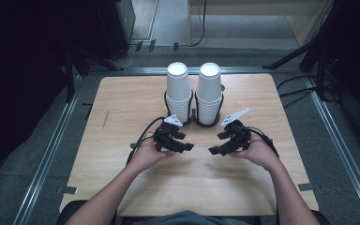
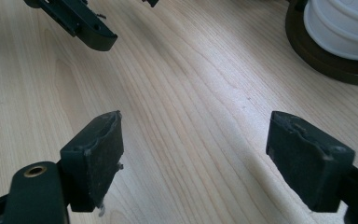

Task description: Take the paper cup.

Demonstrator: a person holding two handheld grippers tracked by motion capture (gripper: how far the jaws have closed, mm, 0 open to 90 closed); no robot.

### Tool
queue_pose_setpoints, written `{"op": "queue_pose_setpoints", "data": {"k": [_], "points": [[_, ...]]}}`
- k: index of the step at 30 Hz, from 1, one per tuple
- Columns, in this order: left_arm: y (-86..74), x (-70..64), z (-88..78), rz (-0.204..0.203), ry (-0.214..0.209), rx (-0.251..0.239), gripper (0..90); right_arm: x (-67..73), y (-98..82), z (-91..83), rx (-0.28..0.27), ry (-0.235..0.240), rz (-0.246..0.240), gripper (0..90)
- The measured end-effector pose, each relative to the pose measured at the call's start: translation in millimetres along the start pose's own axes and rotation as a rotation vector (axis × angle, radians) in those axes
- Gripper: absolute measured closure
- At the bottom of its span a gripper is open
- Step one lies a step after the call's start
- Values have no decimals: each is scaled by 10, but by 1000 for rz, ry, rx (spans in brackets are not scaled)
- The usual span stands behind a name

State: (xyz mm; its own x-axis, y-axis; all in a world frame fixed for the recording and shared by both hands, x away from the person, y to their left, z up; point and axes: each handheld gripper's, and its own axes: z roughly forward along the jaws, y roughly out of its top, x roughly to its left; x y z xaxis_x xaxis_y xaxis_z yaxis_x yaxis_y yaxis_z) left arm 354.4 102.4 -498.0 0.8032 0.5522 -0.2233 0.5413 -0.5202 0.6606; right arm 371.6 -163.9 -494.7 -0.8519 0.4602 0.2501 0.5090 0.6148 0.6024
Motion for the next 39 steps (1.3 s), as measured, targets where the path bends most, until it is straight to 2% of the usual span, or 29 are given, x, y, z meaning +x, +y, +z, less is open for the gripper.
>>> {"op": "queue_pose_setpoints", "data": {"k": [10, 11, 14, 22, 23, 29, 35, 39], "points": [[23, 6, -26, -8, -3, 1, 463, -8, 8, -35, -5, -2, -2, 206], [45, 11, -30, -26, -2, 15, 481, -14, 9, -45, -7, -4, -1, 210], [70, 32, -46, -44, -9, 16, 527, -25, 14, -63, -9, -7, 1, 216], [183, 113, -96, -36, 12, 19, 622, -68, 72, -185, -49, -12, 14, 236], [198, 121, -104, -32, 10, 5, 630, -76, 82, -203, -49, -14, 21, 240], [281, 130, -125, -21, 26, -6, 697, -139, 127, -275, -57, -21, 35, 247], [380, 148, -138, -44, 37, -22, 760, -197, 230, -367, -47, -38, 27, 248], [473, 152, -142, -40, 40, -38, 788, -207, 286, -414, -46, -46, 19, 247]]}}
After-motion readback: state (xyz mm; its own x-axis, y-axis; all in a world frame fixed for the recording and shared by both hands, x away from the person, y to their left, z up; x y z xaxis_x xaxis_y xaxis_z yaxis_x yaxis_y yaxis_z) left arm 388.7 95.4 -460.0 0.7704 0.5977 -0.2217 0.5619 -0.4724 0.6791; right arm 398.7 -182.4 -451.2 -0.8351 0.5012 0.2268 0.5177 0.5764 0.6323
